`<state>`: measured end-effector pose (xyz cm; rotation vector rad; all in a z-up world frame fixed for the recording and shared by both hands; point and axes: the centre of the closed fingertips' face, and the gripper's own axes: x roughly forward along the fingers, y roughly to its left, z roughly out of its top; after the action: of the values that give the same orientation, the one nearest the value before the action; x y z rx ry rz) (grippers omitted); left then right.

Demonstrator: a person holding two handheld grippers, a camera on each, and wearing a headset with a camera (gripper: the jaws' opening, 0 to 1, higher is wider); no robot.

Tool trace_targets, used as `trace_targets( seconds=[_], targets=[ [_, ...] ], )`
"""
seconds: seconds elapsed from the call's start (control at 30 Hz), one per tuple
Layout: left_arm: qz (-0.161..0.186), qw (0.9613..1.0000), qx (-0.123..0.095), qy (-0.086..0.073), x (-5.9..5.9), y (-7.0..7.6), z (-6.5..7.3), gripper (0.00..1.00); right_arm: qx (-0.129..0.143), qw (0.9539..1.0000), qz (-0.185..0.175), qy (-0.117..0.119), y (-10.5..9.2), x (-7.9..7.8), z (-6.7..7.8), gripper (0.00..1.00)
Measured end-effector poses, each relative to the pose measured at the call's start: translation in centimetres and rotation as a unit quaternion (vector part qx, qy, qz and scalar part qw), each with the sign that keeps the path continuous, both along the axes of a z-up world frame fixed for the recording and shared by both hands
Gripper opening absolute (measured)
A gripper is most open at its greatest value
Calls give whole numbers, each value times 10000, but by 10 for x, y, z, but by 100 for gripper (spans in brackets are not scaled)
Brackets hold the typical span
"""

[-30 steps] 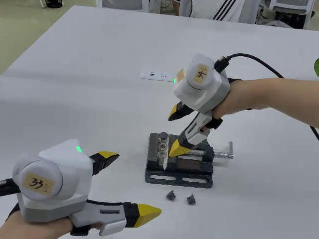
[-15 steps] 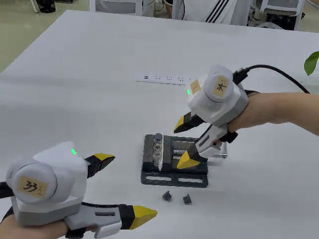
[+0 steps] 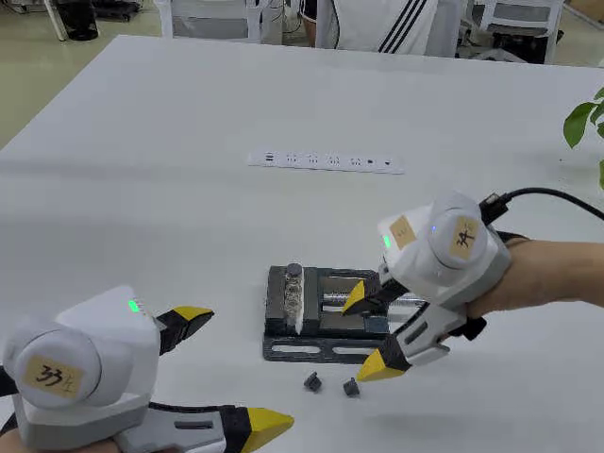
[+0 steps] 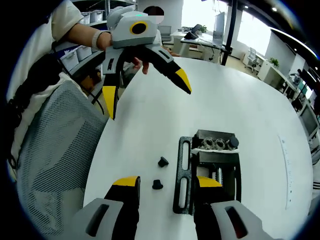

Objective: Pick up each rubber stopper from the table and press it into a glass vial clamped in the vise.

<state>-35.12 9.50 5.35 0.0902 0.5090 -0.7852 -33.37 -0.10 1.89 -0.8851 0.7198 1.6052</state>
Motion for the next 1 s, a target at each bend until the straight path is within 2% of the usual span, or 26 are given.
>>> trace_targets(
  seconds=[0.13,0.3,0.37,0.57,0.77,0.87,1.0],
  targets=[
    [-15,10000,-11,9,-1,-1,-1,83,-31,10000,92,23,-4,-10,-12,32],
    [-9,10000,-13,30,-2,-2,-3,83,38,9999,102,37,-5,-11,-24,29],
    [-3,10000,-17,51,-3,-2,-4,83,-80,9999,136,50,-9,-11,-31,25],
    [32,9999,-25,96,-6,-1,-7,83,-86,9999,110,34,-13,-8,-43,21],
    [62,9999,-30,132,-6,-1,-8,83,-114,9998,132,92,-11,-9,-50,18],
    [65,9999,-35,144,-7,0,-10,83,-90,9998,170,64,-9,-10,-49,14],
    [67,9998,-37,161,-7,0,-10,83,-113,9997,213,67,-9,-10,-50,13]
  ],
)
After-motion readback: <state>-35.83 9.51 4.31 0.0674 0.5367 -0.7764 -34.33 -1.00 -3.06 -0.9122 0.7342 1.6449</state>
